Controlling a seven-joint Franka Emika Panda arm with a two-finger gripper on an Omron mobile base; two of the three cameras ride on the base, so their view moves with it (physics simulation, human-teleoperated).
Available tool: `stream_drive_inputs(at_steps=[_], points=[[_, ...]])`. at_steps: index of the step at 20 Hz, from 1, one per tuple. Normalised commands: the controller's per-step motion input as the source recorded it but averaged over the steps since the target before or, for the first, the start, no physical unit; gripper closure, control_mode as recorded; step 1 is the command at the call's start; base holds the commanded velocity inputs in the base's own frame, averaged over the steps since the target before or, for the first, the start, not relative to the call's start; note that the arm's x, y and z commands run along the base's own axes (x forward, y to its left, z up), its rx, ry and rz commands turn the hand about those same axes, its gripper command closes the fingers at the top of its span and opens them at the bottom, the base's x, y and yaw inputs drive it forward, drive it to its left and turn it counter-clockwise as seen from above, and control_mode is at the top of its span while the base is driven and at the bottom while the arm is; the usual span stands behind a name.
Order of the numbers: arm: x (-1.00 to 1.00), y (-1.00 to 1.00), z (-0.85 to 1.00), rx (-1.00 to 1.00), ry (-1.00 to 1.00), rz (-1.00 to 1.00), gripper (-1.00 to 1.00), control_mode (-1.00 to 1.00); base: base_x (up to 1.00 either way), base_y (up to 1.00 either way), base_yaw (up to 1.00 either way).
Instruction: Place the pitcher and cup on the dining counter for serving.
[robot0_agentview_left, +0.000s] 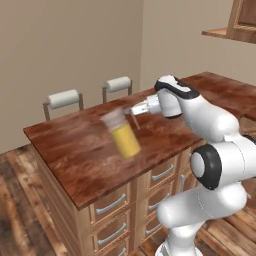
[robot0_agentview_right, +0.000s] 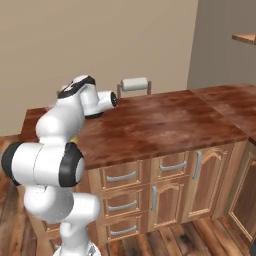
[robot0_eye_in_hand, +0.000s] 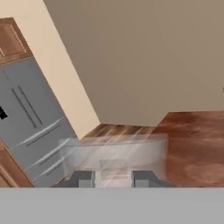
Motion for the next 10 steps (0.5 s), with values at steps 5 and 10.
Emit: stream_drive_inputs(at_steps=[5, 10], points=[[0.45, 0.73, -0.20, 0.01, -0.14, 0.00, 1.00, -1.00, 0.00, 0.00, 0.00], [0.66, 0.68, -0.28, 0.03, -0.09, 0.00, 1.00, -1.00, 0.00, 0.00, 0.00]])
